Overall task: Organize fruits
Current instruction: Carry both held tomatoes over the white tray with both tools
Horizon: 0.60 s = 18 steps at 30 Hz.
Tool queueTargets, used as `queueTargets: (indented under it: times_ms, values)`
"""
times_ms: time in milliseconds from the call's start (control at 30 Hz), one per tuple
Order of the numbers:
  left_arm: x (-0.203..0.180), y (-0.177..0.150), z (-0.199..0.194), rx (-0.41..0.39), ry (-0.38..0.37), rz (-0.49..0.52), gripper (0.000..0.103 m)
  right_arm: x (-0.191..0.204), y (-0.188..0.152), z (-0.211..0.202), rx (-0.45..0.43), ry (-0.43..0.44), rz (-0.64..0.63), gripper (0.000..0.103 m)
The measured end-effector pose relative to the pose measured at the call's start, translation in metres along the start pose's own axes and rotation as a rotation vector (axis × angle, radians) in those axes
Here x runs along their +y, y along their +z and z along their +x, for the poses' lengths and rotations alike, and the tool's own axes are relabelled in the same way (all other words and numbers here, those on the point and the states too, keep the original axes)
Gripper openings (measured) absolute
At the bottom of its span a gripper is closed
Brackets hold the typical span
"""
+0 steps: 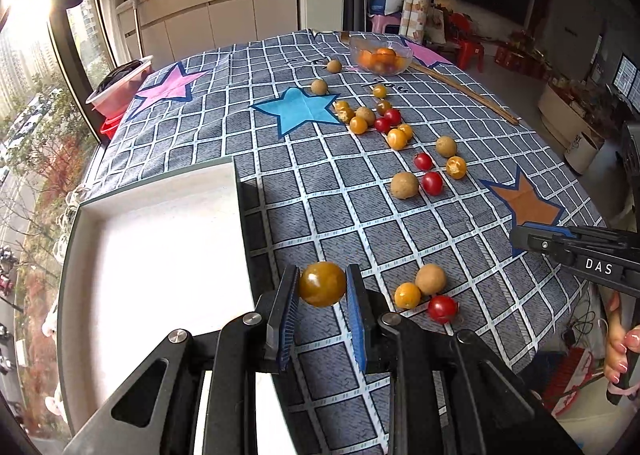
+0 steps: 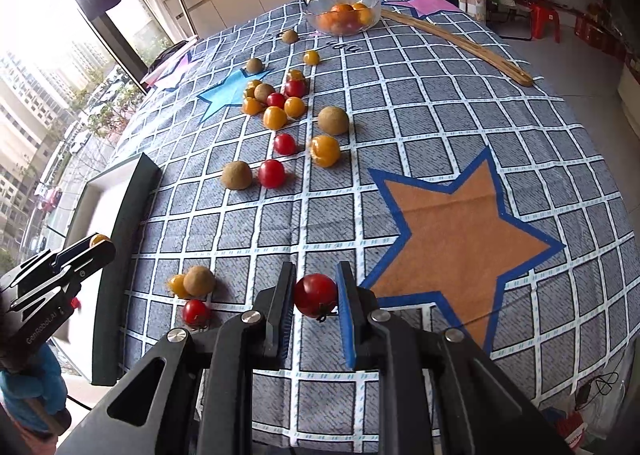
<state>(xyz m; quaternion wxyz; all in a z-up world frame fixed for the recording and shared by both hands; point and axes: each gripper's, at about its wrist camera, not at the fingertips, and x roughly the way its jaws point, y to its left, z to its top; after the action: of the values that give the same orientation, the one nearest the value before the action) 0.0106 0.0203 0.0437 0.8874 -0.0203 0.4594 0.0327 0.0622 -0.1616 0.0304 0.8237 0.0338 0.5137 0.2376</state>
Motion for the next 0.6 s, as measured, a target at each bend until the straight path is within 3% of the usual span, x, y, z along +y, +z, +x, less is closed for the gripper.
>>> queueTargets:
  times_ms: [600]
  values:
    - [0.124, -0.048, -0.01, 0.019, 0.156, -0.207, 0.025, 0.157, 0.007, 0.023, 0.065, 0.136, -0.226, 0.022]
